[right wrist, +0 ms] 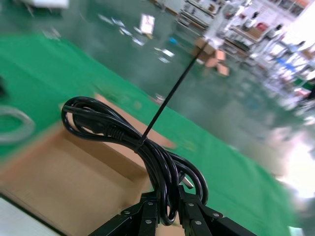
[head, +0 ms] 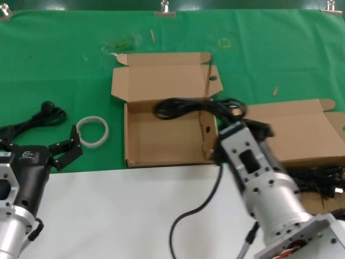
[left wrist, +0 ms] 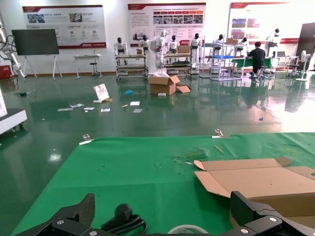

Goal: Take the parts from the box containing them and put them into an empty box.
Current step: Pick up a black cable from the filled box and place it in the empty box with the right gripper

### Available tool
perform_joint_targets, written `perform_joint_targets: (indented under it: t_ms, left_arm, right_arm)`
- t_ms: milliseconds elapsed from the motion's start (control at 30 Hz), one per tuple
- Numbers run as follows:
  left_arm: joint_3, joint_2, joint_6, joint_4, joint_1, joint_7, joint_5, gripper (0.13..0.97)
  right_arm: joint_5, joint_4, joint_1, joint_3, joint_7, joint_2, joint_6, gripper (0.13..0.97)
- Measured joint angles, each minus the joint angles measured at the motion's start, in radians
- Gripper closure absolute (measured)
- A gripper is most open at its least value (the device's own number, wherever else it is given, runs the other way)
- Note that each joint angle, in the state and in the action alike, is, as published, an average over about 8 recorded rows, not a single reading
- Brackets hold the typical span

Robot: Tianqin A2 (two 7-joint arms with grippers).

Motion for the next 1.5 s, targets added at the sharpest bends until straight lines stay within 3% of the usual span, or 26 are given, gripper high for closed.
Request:
perform_joint_targets:
  t_ms: [267, 733, 1500]
  left_arm:
    - [0.000, 0.000, 0.000, 0.000, 0.000, 0.000, 0.000, 0.132]
    - [0.000, 0.000, 0.000, 0.000, 0.000, 0.000, 0.000, 0.132]
    - [0.000, 0.000, 0.000, 0.000, 0.000, 0.000, 0.000, 0.132]
  right_arm:
    - [0.083, -0.024, 0.052, -0.085, 0.117, 0.000, 0.009, 0.903]
    - [0.095, -0.249, 0.063, -0.033, 0.133, 0.001, -0.063, 0.903]
    - [0.095, -0.363, 0.168, -0.117, 0.270, 0.001, -0.148, 0.903]
